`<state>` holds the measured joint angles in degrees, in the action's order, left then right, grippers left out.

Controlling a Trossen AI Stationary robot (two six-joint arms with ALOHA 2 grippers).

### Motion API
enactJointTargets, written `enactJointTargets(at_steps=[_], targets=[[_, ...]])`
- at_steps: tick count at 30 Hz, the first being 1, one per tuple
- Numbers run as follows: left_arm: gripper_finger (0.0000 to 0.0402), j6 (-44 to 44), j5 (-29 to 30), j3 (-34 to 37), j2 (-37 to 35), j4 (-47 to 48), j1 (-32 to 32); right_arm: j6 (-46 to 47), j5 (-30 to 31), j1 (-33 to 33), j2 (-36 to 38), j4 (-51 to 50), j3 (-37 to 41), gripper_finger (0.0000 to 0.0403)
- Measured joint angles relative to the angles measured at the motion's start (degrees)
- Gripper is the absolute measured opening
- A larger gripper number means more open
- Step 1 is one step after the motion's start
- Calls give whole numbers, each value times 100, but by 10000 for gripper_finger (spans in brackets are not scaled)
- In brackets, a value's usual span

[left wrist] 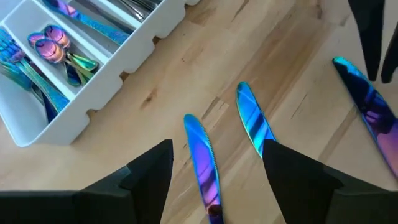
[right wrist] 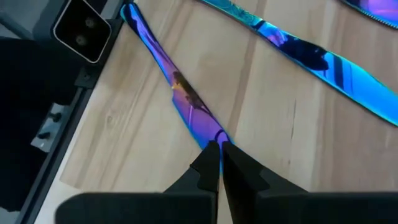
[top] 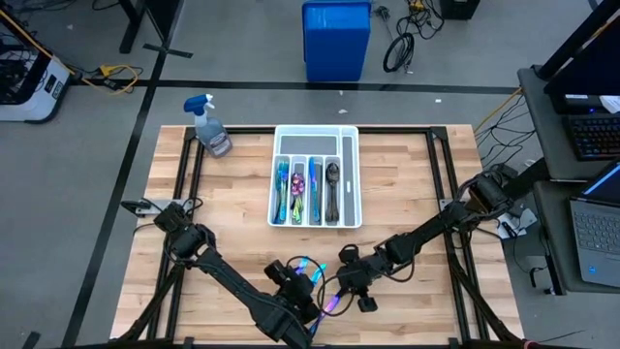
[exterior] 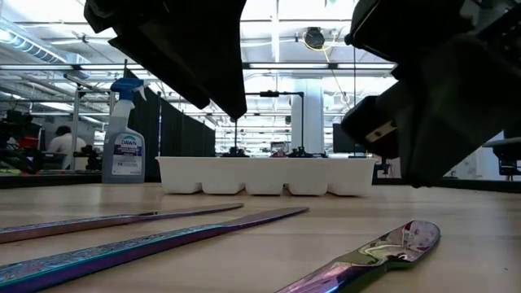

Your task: Sort silverware

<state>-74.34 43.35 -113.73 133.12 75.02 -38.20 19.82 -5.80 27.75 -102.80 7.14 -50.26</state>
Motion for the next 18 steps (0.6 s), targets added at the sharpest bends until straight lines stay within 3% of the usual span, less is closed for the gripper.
enactJointTargets(at_steps=[18], targets=[[233, -32, 118, 0, 0, 64, 161, 219, -30, -59, -633, 536, -17, 0]])
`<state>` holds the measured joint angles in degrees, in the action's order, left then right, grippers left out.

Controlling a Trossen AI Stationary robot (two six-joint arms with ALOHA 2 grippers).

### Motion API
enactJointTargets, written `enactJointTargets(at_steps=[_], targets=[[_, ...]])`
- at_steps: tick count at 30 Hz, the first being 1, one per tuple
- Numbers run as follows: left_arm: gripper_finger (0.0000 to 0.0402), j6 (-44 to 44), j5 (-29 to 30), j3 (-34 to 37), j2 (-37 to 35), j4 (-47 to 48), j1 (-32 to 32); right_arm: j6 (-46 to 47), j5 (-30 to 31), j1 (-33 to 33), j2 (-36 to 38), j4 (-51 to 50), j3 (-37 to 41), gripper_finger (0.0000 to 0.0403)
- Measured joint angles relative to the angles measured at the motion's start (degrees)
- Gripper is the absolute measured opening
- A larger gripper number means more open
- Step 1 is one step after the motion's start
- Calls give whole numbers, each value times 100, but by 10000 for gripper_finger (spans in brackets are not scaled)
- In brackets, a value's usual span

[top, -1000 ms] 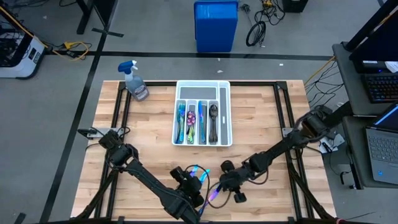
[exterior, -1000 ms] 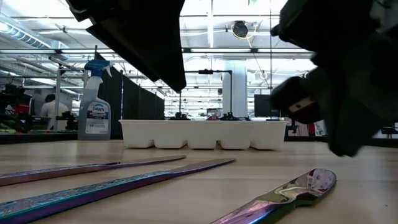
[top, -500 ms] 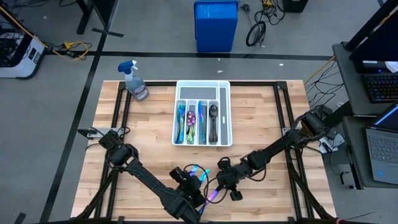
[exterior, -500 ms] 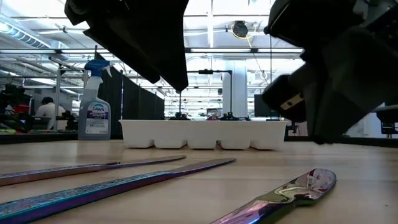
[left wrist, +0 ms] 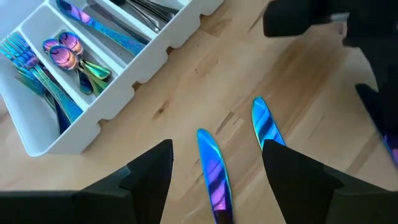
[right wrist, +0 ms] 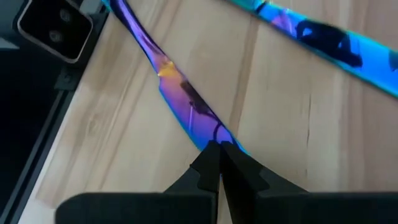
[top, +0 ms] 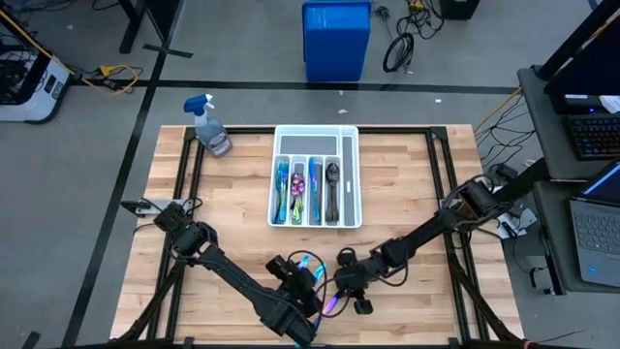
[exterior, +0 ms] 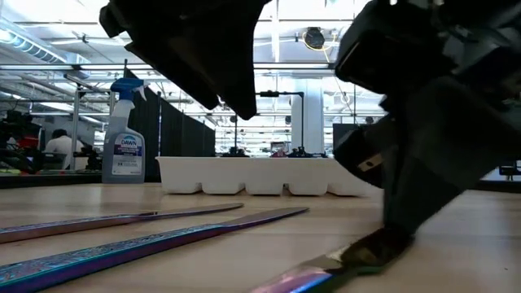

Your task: Sort silverware

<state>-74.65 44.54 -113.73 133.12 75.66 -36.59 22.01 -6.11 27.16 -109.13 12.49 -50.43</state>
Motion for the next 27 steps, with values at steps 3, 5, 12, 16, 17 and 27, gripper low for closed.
enactJointTargets(at_steps=[3, 5, 12, 16, 17, 27], targets=[[233, -4, -24, 0, 0, -14, -8, -38, 10, -135, -28, 234, 13, 0], [233, -4, -44, 0, 0, -10, -10, -25, 50, -281, -40, 400, 24, 0], [233, -4, -54, 0, 0, 37, -32, -73, 68, -817, -42, 549, 26, 0], [233, -7, -90, 0, 0, 159, -34, -185, 62, -1058, -42, 569, 26, 0], [233, -7, -109, 0, 0, 161, -34, -200, 61, -1094, -42, 584, 26, 0], [233, -11, -111, -283, -13, 393, -125, -32, -220, -705, -16, 657, 26, 0]])
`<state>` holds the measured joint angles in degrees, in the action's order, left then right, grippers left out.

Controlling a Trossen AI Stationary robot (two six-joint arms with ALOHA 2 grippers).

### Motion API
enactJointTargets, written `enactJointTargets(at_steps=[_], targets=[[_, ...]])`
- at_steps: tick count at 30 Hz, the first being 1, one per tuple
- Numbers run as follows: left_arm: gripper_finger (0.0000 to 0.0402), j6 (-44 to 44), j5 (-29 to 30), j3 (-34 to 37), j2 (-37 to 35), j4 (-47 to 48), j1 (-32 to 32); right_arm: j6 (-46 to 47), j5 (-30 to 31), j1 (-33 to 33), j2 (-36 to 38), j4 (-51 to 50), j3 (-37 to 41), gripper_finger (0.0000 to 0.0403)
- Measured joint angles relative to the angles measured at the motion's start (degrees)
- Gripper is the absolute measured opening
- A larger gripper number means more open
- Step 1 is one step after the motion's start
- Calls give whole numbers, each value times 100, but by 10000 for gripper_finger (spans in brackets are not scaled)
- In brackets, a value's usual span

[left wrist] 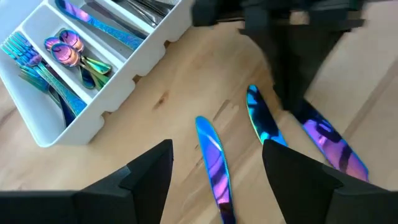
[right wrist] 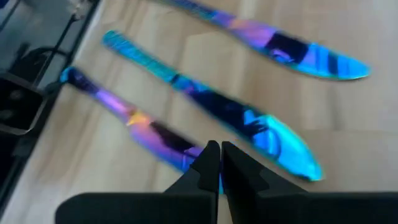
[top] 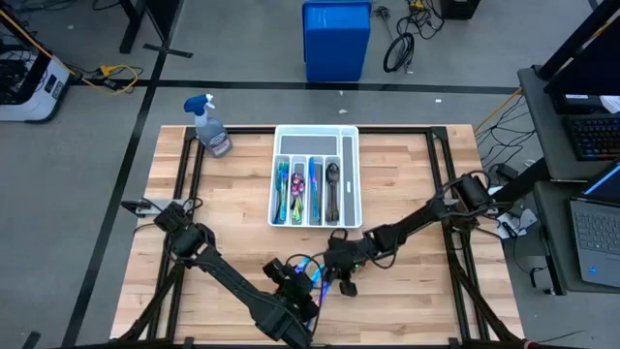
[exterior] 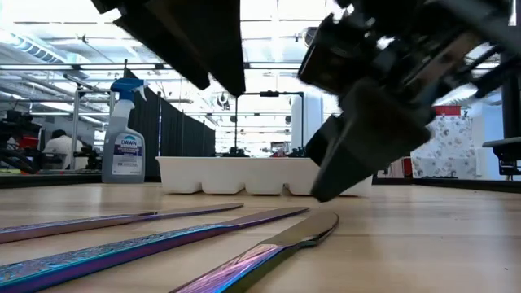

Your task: Sort silverware

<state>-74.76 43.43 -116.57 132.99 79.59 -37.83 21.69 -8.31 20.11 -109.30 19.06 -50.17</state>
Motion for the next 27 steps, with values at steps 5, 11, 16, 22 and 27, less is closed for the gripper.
enactJointTargets(at_steps=[5, 11, 16, 22, 27], targets=[[233, -2, 133, -111, -9, 66, -12, 12, -15, 259, -1, 146, -2, 0], [233, -16, 195, -130, -9, 53, -8, -87, -5, 250, -11, 234, -2, 0], [233, -143, 224, -130, -9, 66, -6, -87, 10, 241, -11, 341, -4, 0], [233, -142, 255, -130, -9, 92, -1, 12, 52, 259, -82, 659, -9, 0], [233, -140, 327, -130, -9, 94, -1, 76, 59, 265, -353, 973, -11, 0]])
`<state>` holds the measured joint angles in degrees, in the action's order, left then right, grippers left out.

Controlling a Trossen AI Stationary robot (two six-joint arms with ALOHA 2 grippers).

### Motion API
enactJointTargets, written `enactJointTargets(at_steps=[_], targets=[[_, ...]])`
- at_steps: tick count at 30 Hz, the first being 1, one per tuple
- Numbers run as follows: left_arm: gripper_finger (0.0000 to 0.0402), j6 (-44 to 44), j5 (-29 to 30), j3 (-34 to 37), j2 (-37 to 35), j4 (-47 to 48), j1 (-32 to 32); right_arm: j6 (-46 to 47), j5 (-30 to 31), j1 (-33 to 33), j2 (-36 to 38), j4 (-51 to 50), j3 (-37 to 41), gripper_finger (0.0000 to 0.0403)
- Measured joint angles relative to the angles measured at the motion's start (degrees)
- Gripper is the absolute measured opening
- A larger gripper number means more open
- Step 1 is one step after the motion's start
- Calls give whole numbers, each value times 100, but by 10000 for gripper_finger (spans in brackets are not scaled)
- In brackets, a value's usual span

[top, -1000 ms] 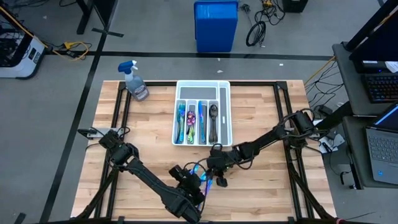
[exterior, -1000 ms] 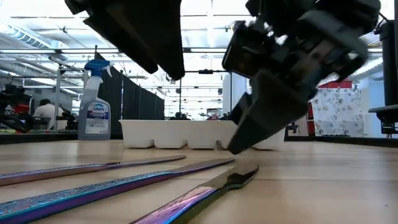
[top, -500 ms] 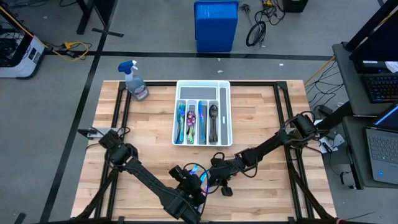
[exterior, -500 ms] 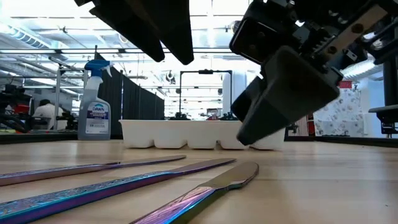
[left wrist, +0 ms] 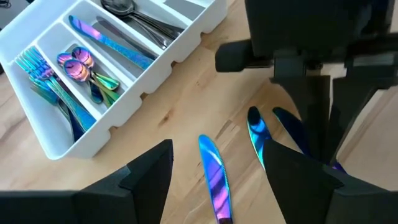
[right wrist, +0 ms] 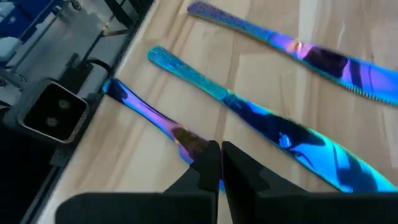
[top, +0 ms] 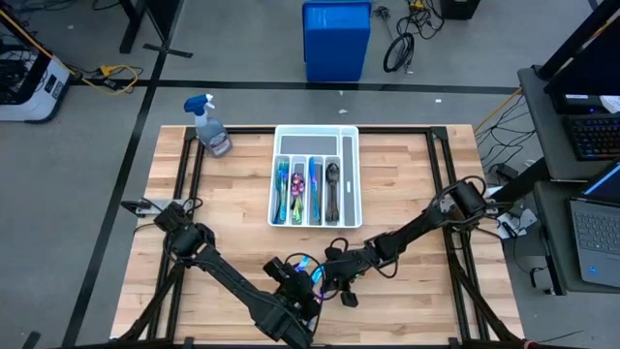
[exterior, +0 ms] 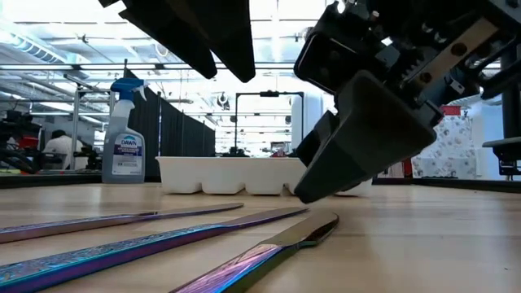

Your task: Sort silverware

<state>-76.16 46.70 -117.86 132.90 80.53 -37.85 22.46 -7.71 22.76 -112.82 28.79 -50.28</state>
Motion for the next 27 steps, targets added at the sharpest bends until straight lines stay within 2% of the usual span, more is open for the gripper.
enactJointTargets(at_steps=[13, 19, 27], targets=[[233, -2, 30, 0, 0, 109, 0, 155, -134, 153, -45, -33, 0, 0], [233, -5, 34, 0, 0, 107, 0, 177, 72, 117, -48, -36, 0, 0], [233, -4, 35, 0, 0, 116, 26, 230, 57, -27, -355, 216, -14, 0]])
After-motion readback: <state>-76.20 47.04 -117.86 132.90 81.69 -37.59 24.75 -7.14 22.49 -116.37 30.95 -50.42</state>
